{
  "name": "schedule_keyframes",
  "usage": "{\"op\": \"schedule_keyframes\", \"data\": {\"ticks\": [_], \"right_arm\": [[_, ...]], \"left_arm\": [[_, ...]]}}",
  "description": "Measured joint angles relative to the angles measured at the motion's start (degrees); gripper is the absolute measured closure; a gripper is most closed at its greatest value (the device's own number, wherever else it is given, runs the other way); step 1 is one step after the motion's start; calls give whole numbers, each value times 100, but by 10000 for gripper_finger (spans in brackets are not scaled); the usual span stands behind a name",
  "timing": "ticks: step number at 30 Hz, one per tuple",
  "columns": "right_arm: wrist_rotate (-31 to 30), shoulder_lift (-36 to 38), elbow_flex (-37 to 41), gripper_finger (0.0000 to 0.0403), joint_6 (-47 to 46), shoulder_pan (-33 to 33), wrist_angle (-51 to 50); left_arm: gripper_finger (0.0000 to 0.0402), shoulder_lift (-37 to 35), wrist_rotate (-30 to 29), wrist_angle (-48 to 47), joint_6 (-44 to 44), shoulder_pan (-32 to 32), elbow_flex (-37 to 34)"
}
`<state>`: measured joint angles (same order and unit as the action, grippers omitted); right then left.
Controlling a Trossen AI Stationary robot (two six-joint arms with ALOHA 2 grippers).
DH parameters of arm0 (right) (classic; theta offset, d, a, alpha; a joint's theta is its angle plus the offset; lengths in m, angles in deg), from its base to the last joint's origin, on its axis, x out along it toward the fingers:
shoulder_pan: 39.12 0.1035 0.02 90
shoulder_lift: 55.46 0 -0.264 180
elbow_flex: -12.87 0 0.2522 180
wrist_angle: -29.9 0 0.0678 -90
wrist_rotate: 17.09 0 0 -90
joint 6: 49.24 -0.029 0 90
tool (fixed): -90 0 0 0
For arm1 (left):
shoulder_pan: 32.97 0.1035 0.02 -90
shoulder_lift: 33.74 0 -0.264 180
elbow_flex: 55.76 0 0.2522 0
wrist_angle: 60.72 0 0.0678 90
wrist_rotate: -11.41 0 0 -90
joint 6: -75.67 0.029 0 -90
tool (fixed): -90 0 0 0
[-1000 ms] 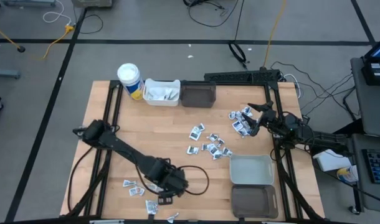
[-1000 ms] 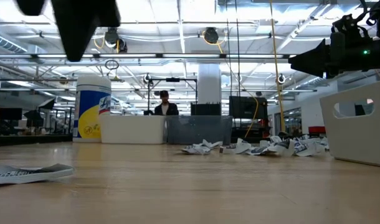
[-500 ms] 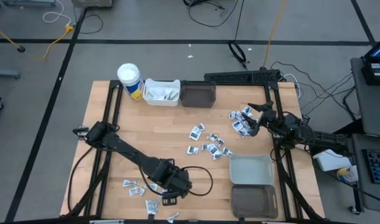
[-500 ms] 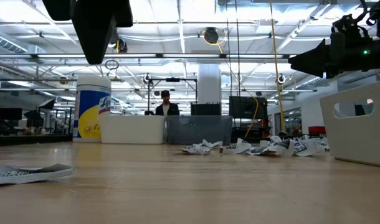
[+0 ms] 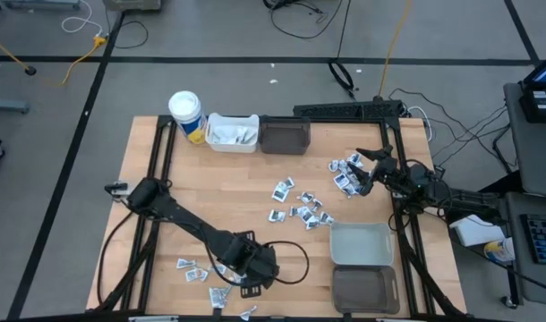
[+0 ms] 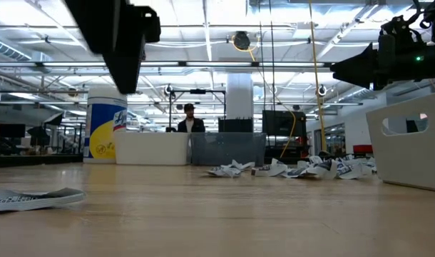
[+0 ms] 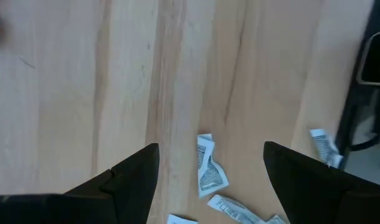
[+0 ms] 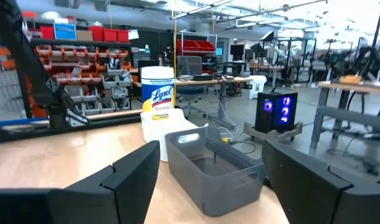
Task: Pick & Place First Aid Supplies
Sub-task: Put the orange ointment pack into the gray bin
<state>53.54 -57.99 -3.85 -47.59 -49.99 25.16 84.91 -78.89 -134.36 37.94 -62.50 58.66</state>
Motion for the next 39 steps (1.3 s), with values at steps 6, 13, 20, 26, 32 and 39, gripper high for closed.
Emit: {"op": "schedule_keyframes", "data": {"ticks": [6, 13, 20, 26, 32, 39], "right_arm": [[-3, 0, -1, 124, -531, -2, 22], [166, -2, -1, 124, -1019, 7, -100], [539, -2, -1, 124, -1021, 8, -200], [1131, -2, -1, 124, -1083, 11, -195], [1216, -1, -1, 124, -1570, 11, -196], [1236, -2, -2, 124, -2100, 11, -196]], "left_arm": [[108, 339, -17, 17, -74, -40, 0], [108, 786, 231, 6, -237, -134, -4], [108, 1028, 319, 8, -300, -240, -7], [111, 993, 754, 313, -166, -150, -263], [178, 984, 970, 282, -148, -29, -286], [289, 972, 1045, 223, -9, 114, -299]]}}
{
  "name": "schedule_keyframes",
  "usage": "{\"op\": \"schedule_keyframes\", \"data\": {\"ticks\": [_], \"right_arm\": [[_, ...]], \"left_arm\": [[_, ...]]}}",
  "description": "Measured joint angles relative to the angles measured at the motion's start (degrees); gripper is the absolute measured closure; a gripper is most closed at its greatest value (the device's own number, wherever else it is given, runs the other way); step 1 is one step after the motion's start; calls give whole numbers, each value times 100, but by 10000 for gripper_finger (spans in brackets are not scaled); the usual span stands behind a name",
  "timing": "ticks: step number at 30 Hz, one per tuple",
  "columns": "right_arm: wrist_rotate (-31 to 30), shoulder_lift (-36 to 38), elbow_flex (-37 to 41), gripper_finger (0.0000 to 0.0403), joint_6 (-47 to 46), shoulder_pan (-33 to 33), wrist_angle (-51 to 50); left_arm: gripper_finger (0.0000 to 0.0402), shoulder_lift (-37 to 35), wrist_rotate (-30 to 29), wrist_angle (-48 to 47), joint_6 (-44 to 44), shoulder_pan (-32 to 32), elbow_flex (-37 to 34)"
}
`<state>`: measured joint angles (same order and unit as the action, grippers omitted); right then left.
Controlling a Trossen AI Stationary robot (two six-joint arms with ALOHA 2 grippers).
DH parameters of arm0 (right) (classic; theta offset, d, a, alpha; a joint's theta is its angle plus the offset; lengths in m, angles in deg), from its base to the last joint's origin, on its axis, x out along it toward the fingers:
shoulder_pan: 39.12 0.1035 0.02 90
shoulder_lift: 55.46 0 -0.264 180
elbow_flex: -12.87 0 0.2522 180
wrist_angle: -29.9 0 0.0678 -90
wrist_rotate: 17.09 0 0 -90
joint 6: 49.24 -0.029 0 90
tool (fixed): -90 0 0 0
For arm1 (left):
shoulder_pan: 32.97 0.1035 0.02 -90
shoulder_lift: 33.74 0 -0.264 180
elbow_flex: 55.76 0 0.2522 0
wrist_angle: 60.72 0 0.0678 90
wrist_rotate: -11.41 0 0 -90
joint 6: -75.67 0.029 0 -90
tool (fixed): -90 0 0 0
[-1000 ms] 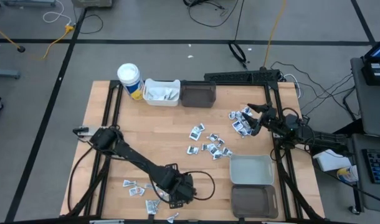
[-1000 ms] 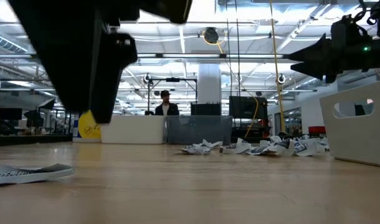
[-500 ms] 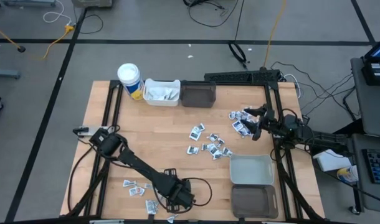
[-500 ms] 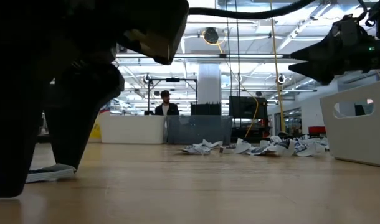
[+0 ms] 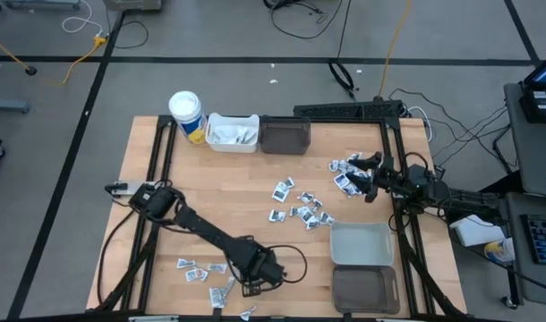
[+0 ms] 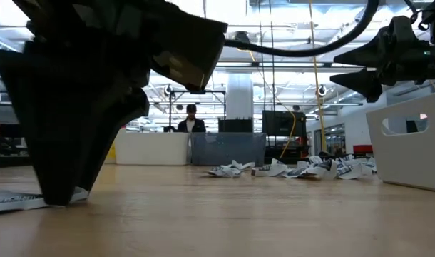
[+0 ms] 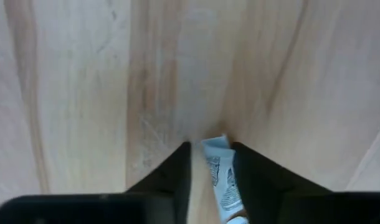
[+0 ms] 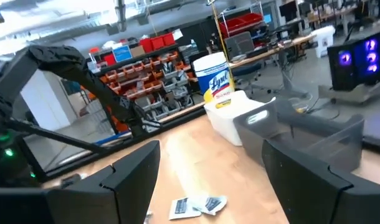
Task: Pick & Place First Aid Supplies
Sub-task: Put the orange ointment pack into the gray bin
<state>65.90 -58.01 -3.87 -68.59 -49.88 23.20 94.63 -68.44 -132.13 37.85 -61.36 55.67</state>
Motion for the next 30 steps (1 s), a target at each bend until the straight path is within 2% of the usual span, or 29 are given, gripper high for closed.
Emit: {"op": "schedule_keyframes", "data": {"ticks": [3, 9, 14, 18, 24, 30], "right_arm": [[255, 0, 0, 124, -474, -2, 4], [325, 0, 0, 124, -978, -2, 165], [994, 2, 0, 124, -878, 0, 814], [1033, 2, 0, 124, -1508, 0, 1297], [1480, 2, 0, 124, -2420, 0, 1710], [1612, 2, 0, 124, -2721, 0, 1714]], "left_arm": [[327, 4, 37, -13, 1, 34, -3], [391, 6, 175, 71, -49, 46, -3], [398, -83, 231, 150, -108, 134, 83], [400, -587, 22, 159, -92, 331, 161], [401, -1602, -930, 129, -120, 650, 165], [401, -2694, -2194, 724, 567, 1012, 177]]}}
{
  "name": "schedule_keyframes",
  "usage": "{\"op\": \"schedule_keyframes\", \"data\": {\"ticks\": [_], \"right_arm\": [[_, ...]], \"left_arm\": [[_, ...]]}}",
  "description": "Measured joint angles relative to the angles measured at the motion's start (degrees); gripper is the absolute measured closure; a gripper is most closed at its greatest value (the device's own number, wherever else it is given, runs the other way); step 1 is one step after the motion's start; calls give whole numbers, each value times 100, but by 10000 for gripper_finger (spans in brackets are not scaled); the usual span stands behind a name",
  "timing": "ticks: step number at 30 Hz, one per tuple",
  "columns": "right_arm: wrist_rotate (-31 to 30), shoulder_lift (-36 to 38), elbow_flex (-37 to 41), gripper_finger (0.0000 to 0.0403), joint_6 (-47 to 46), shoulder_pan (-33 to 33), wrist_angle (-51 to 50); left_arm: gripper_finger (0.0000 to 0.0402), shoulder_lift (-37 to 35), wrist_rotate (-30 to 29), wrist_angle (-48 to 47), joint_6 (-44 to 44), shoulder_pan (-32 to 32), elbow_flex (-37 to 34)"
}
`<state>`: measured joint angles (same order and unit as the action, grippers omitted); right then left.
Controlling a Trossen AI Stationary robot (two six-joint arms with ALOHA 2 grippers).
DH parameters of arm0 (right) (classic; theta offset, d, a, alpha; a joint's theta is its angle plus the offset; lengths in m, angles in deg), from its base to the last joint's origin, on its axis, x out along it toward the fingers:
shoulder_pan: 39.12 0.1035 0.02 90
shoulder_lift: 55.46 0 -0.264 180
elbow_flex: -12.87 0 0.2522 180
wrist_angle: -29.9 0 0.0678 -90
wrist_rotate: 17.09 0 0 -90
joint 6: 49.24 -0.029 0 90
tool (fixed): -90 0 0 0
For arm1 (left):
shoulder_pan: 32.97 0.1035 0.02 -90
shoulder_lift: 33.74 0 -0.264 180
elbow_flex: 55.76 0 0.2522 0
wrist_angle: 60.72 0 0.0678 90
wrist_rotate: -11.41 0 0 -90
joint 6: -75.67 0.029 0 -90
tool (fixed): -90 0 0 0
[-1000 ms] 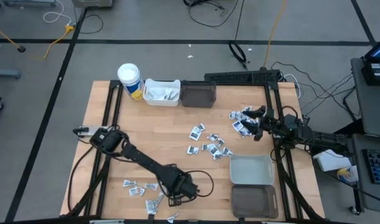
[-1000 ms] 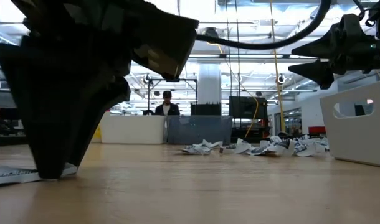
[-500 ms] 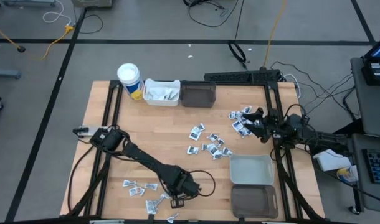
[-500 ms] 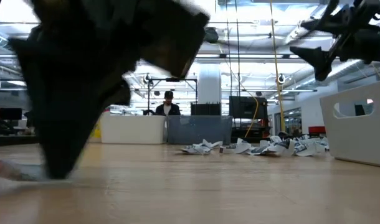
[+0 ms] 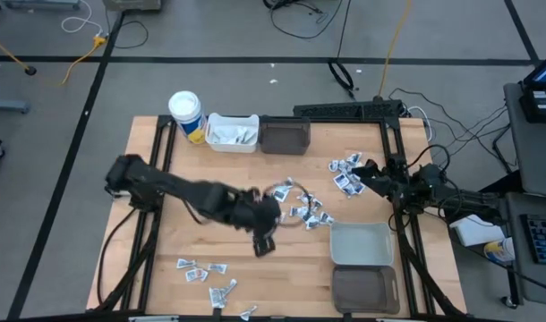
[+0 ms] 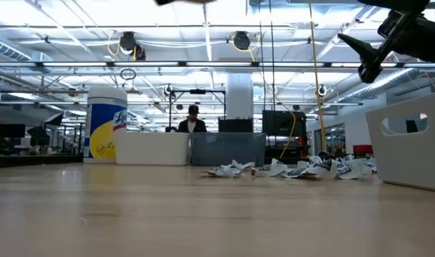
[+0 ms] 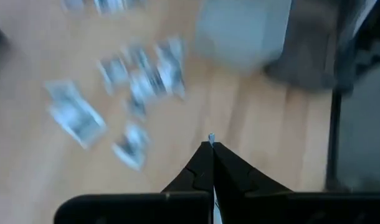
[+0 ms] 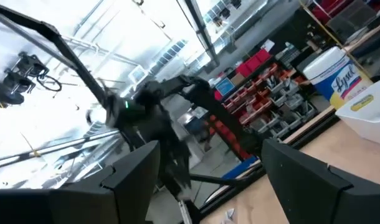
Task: Pick & Place First Aid Supplies
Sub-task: Put the orange ointment pack into the gray bin
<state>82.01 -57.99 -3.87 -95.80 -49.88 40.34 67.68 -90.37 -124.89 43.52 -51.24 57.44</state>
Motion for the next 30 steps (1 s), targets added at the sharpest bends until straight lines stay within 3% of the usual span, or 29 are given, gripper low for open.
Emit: {"op": "schedule_keyframes", "data": {"ticks": [4, 10, 15, 18, 21, 30], "right_arm": [[-295, 0, 0, 124, 228, 0, 1], [-819, -3, -51, 124, 481, -1, 64], [-1239, -416, -731, 124, 1264, -2, -377], [-1313, -1089, -1563, 124, 1722, 6, -645], [-1286, -2066, -2463, 124, 2178, 129, -766], [-751, -4866, -5123, 124, 2727, 904, -756]], "left_arm": [[401, -580, -392, 711, 738, 220, 8], [401, -1114, -400, 1610, 1778, 461, 2], [401, -1425, -325, 2113, 2477, 559, 6], [401, -1586, -279, 2346, 2800, 647, 1], [401, -1714, 127, 2761, 2978, 813, 4], [401, -1759, 729, 3857, 3099, 1340, 4]]}}
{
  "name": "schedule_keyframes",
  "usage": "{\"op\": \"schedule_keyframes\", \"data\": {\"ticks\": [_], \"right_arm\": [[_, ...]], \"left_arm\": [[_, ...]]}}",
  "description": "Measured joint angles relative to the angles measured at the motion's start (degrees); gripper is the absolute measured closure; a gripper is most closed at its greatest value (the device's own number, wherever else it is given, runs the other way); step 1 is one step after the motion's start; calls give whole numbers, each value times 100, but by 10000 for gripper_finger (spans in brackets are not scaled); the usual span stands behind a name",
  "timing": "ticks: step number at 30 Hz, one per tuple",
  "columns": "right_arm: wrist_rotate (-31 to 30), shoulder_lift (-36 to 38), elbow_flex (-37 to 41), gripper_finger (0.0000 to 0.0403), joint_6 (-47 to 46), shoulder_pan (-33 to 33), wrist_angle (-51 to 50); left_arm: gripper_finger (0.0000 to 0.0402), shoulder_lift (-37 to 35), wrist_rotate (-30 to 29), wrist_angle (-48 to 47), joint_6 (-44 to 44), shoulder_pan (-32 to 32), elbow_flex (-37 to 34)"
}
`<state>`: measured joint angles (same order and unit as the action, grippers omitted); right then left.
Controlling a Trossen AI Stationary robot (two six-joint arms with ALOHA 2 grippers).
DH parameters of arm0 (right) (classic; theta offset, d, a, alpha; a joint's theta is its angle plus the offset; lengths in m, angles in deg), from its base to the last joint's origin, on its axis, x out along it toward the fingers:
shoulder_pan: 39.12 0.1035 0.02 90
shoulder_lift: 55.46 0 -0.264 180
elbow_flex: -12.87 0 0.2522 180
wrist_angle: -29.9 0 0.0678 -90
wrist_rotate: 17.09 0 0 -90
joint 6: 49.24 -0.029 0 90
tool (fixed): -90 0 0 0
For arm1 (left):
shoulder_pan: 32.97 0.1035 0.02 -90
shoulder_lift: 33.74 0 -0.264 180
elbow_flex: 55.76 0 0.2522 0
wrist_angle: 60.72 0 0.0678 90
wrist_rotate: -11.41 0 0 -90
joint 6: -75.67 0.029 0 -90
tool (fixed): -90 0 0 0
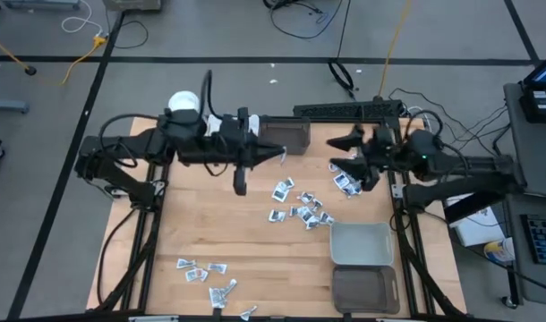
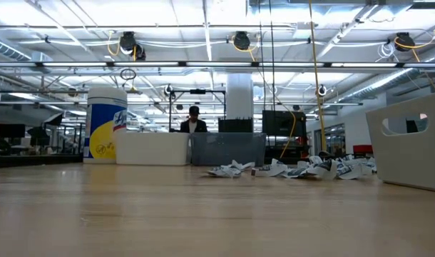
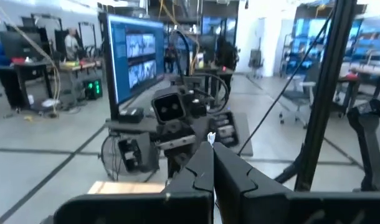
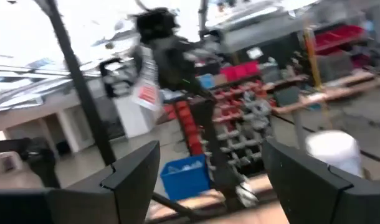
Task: Pick & Place First Aid Supplies
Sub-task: Put the orange ointment pack into the gray bin
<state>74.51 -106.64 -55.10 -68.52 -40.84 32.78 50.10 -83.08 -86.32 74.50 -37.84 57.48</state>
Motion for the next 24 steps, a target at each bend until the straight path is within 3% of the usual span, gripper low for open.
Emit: {"op": "schedule_keyframes", "data": {"ticks": [5, 10, 24], "right_arm": [[-1, -1102, -1098, 124, 392, 407, -127], [-9, -1817, -1722, 124, 397, 554, -115], [-65, -2565, -2193, 130, 247, 956, 440]], "left_arm": [[401, 4, 43, 83, -2, 33, 0], [401, 4, -5, 89, 4, -86, 2], [402, 138, -480, -112, 216, -413, 2]]}}
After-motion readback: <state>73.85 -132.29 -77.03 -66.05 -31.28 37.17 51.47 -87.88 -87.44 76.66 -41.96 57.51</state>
